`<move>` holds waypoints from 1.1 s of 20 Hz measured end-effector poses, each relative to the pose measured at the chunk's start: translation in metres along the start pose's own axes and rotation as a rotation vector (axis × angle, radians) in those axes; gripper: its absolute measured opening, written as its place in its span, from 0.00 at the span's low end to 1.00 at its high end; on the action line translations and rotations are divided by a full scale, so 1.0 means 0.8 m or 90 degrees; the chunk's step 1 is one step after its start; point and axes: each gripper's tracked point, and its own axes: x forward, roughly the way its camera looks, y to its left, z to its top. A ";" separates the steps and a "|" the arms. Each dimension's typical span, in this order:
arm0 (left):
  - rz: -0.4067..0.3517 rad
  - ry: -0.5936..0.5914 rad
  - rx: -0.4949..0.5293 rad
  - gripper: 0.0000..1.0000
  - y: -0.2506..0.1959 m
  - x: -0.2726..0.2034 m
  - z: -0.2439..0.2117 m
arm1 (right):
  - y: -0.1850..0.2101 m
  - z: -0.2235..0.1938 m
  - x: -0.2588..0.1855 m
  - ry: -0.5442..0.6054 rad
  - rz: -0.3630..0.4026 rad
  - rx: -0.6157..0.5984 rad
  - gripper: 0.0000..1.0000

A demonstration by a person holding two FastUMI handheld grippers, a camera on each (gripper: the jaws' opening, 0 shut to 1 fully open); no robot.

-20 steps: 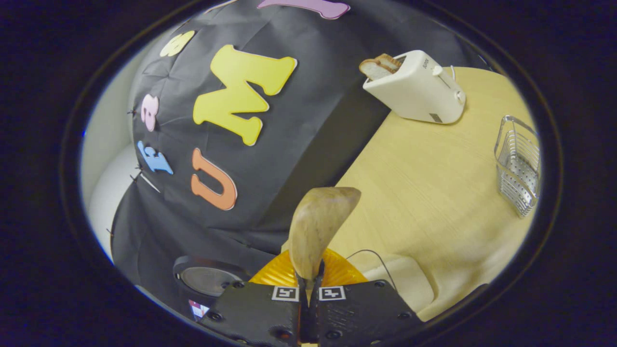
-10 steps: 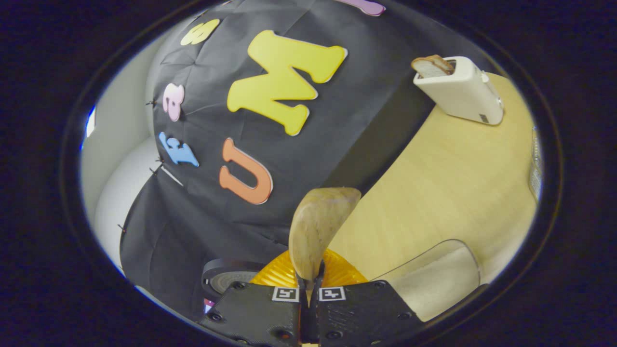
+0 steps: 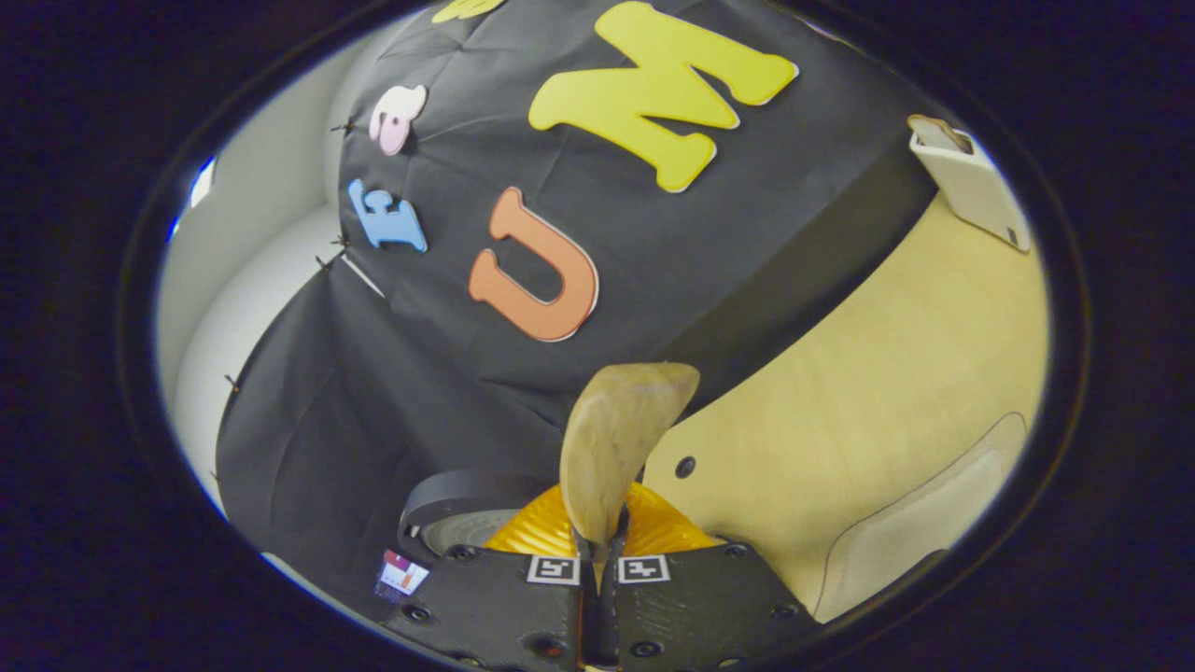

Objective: Close the left gripper, press the button to open the rice cooker; take a wooden spoon from the chopstick holder with the right hand, scoop a spoonful of rice and pour it into the rice cooker, then put the wooden spoon back into the chopstick holder.

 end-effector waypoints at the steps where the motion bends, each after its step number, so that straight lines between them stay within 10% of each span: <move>1: -0.001 0.004 -0.002 0.99 0.002 0.000 -0.003 | 0.007 -0.009 0.008 0.004 -0.001 -0.013 0.00; 22: -0.009 0.014 -0.017 0.99 0.015 -0.002 -0.005 | 0.067 -0.087 0.059 -0.023 -0.041 -0.353 0.00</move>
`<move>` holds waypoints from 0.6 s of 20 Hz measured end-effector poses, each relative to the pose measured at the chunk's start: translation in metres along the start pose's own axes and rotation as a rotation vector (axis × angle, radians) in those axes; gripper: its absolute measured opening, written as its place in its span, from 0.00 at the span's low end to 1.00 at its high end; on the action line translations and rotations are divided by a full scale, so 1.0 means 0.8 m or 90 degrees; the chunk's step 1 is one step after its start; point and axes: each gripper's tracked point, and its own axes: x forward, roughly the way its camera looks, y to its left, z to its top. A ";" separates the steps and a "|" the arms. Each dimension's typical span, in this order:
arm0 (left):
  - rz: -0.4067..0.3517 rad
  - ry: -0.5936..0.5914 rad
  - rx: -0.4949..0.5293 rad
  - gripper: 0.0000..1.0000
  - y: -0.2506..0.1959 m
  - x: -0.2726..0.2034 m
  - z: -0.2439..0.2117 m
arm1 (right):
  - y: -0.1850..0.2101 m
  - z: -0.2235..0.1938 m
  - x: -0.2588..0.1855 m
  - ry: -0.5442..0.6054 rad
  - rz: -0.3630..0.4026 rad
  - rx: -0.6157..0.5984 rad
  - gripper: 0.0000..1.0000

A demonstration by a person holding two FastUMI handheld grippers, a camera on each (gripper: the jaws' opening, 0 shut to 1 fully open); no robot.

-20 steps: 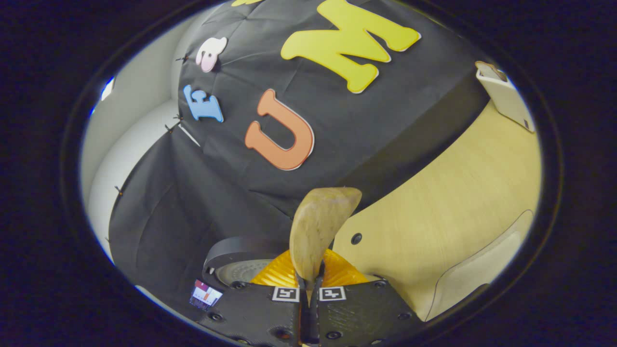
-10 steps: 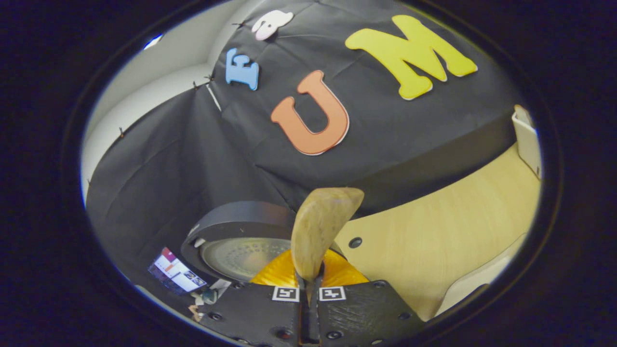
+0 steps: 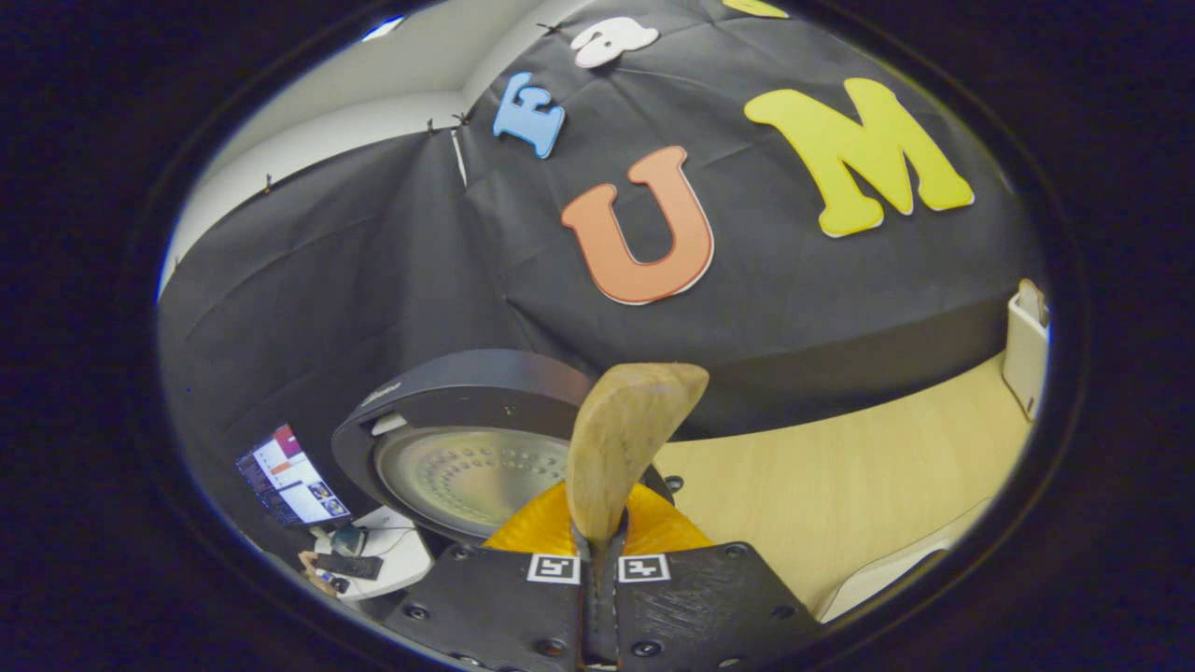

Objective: Close the left gripper, press the button to open the rice cooker; take a wooden spoon from the chopstick holder with the right hand, scoop a spoonful of rice and pour it into the rice cooker, then put the wooden spoon back into the chopstick holder.

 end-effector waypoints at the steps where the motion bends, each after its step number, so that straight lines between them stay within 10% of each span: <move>1: 0.004 0.001 0.002 0.99 0.002 0.000 -0.001 | 0.003 -0.001 -0.001 -0.002 0.001 -0.010 0.00; 12: 0.011 0.000 -0.001 0.99 0.011 -0.003 0.002 | 0.019 0.011 -0.006 -0.048 -0.009 -0.139 0.00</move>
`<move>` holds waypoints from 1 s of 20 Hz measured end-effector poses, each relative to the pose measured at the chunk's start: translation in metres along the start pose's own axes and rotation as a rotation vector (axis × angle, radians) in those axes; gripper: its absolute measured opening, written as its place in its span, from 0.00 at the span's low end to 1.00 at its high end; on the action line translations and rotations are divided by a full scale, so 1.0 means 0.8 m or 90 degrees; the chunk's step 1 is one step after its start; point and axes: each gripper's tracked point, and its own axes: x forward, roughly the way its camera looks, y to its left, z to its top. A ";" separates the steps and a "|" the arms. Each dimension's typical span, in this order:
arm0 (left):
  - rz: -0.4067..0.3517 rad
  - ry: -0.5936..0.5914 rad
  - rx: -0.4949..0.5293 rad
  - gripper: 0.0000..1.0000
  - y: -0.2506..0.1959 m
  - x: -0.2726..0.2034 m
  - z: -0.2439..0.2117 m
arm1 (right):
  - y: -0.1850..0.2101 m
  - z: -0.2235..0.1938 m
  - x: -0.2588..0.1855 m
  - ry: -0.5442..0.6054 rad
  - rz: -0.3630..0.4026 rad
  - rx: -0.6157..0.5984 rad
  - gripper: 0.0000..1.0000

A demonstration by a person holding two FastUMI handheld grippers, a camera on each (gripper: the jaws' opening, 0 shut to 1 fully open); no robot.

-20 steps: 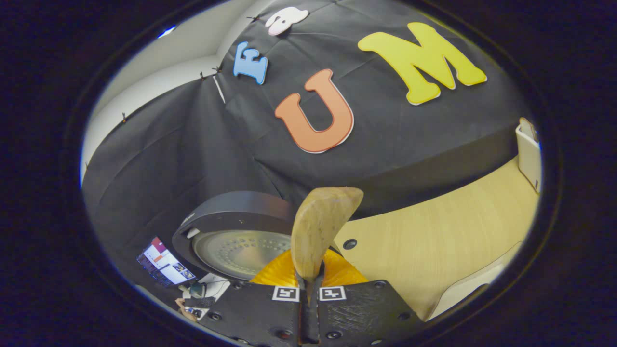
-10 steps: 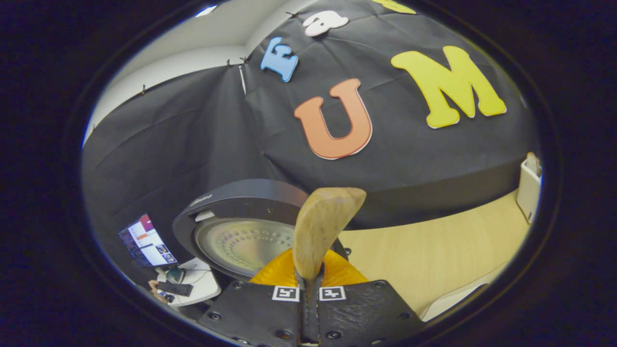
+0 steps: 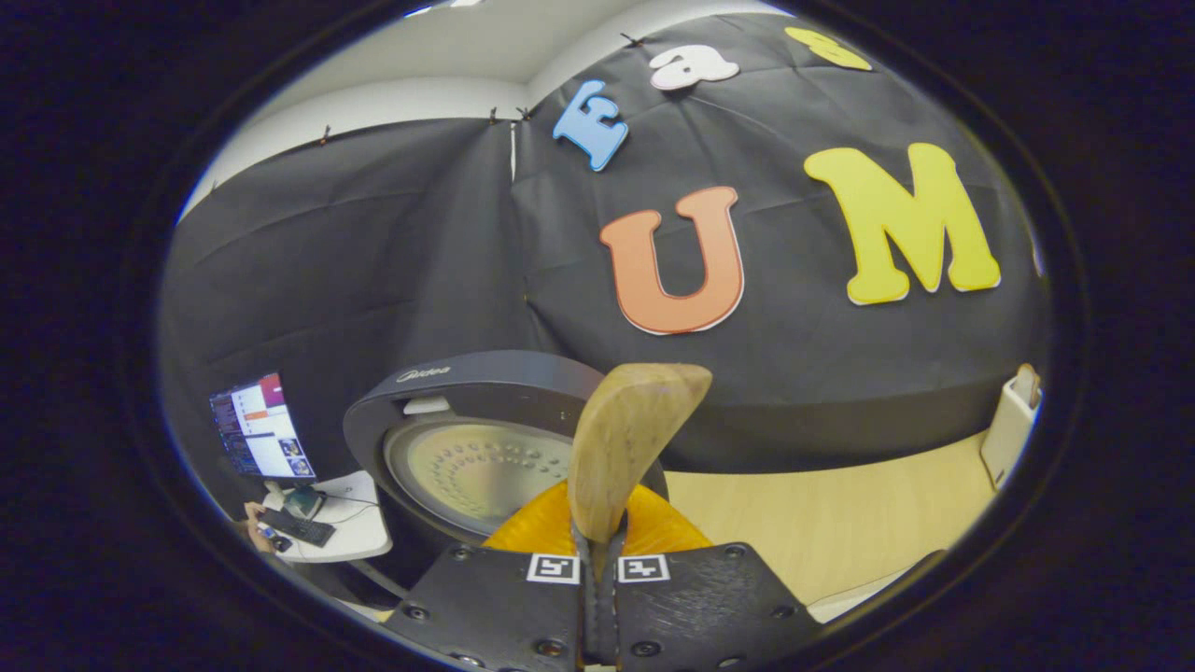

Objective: Close the left gripper, press the button to open the rice cooker; take a wooden spoon from the chopstick holder with the right hand, scoop a spoonful of rice and pour it into the rice cooker, then put the wooden spoon back into the chopstick holder.

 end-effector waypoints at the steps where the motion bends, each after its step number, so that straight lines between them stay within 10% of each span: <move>1: 0.000 0.000 0.002 0.99 0.000 0.000 0.001 | 0.002 -0.001 -0.001 -0.004 0.000 -0.016 0.00; 11: 0.000 0.001 0.014 0.99 -0.001 -0.001 0.000 | 0.046 0.013 -0.017 -0.097 -0.017 -0.246 0.00; 20: 0.019 -0.014 -0.005 0.99 0.011 -0.004 0.009 | 0.072 0.014 -0.031 -0.115 -0.004 -0.293 0.00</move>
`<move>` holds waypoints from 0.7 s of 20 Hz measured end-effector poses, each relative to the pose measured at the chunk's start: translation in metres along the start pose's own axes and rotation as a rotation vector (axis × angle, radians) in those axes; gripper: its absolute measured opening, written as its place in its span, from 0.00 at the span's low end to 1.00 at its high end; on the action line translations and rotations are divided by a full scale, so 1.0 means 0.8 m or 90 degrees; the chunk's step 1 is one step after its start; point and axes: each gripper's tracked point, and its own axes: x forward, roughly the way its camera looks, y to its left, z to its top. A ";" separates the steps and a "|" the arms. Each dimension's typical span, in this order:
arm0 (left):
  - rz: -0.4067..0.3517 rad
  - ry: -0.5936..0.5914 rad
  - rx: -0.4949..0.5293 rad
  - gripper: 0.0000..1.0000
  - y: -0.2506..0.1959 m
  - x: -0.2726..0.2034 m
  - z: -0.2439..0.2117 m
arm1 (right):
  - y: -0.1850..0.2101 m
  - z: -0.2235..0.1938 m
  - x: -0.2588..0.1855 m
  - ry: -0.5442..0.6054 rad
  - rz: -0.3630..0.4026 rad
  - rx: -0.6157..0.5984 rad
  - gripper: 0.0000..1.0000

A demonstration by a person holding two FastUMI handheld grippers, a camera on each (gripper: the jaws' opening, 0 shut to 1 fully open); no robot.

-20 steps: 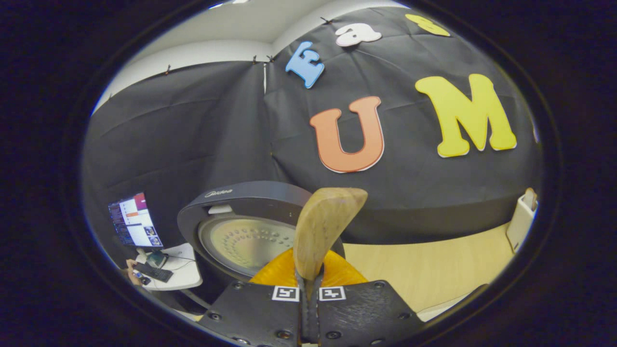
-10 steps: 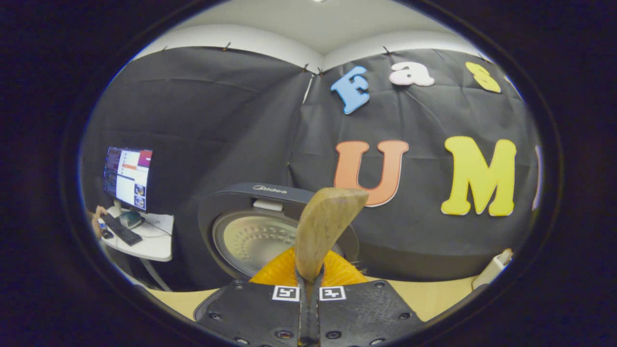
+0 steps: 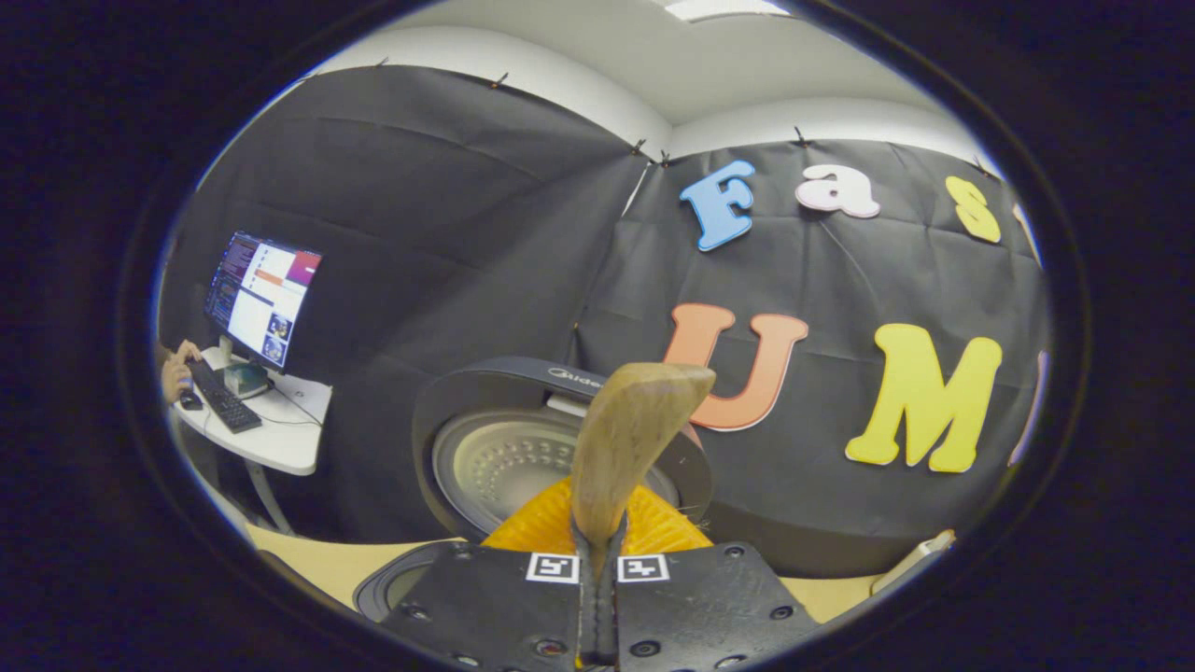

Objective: Close the left gripper, press the button to open the rice cooker; take a wooden spoon from the chopstick holder with the right hand, scoop a spoonful of rice and pour it into the rice cooker, then put the wooden spoon back into the chopstick holder.

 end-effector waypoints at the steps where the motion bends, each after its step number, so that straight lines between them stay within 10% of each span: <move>1: 0.000 0.002 -0.003 0.99 -0.001 0.000 0.000 | 0.000 0.000 -0.003 0.001 0.006 0.012 0.00; 14: -0.007 0.000 -0.011 0.99 -0.010 -0.002 0.004 | -0.036 0.008 -0.040 0.000 0.023 0.165 0.00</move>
